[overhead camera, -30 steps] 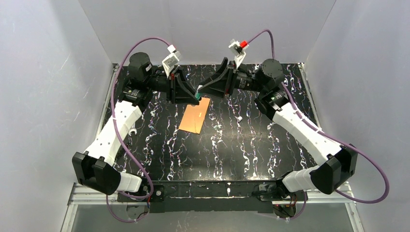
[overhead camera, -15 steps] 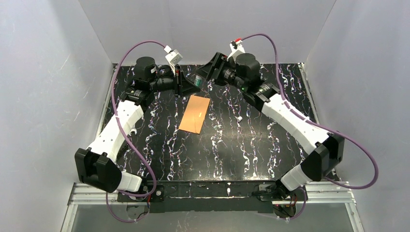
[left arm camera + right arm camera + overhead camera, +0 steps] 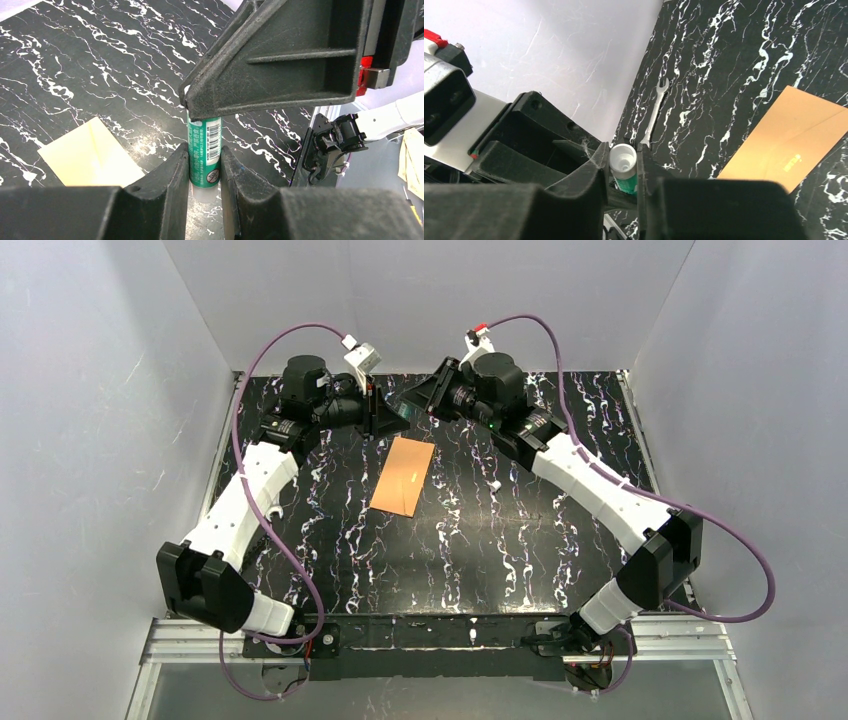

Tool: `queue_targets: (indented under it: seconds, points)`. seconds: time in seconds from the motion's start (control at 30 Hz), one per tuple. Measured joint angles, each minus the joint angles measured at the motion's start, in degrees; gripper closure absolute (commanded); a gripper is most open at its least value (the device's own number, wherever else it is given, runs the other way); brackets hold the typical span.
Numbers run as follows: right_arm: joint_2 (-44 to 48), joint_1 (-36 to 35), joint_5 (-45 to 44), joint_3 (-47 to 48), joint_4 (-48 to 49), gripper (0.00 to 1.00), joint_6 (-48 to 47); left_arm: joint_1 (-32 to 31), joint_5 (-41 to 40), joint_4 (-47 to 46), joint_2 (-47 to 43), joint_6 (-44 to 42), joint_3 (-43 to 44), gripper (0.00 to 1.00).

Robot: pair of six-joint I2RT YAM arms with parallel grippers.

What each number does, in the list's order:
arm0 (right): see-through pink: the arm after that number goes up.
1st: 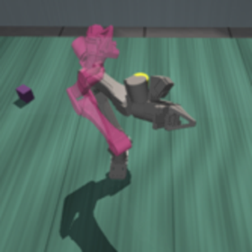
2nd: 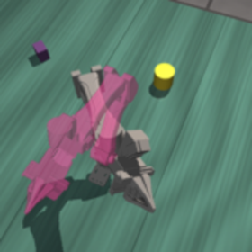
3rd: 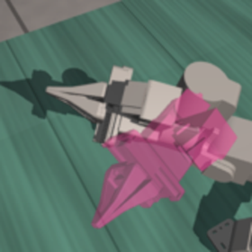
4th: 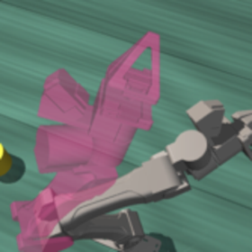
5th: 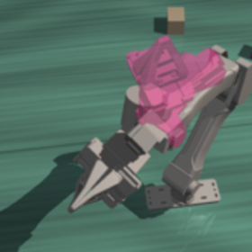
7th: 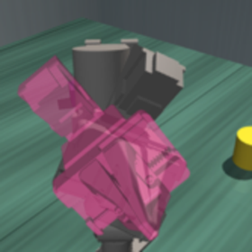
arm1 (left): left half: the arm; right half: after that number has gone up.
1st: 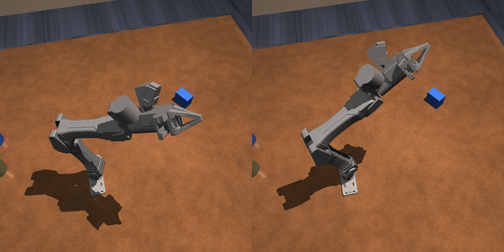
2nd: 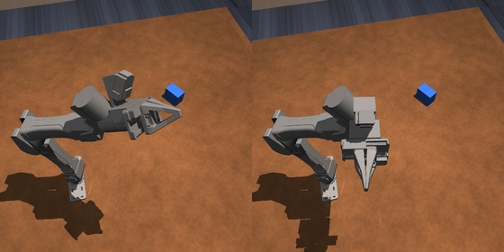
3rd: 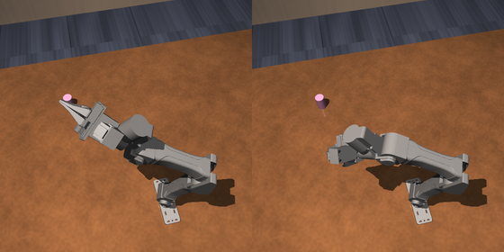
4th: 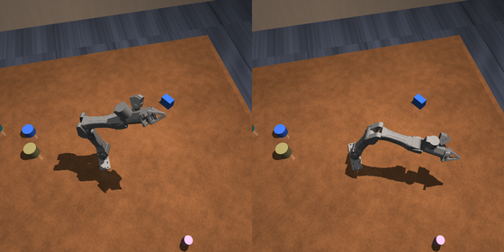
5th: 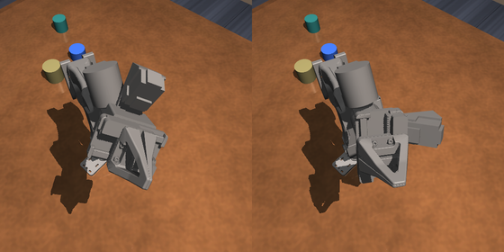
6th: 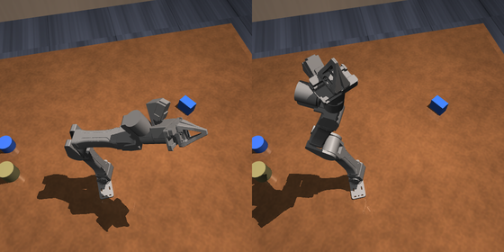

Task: Place the letter into the envelope and seal it

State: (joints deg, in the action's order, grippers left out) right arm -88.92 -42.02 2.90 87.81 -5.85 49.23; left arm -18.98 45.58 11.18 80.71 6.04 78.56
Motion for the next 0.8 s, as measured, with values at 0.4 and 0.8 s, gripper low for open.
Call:
queue_targets:
  seconds: [0.4,0.8]
  points:
    - [5.99,4.04,15.54,-13.0,22.01,0.99,-5.97,0.96,12.17,2.21,1.49,2.95,4.5,1.0]
    - [6.19,6.99,43.52,-16.22,46.97,0.99,-1.01,1.05,37.51,-12.92,0.24,11.21,2.16,1.0]
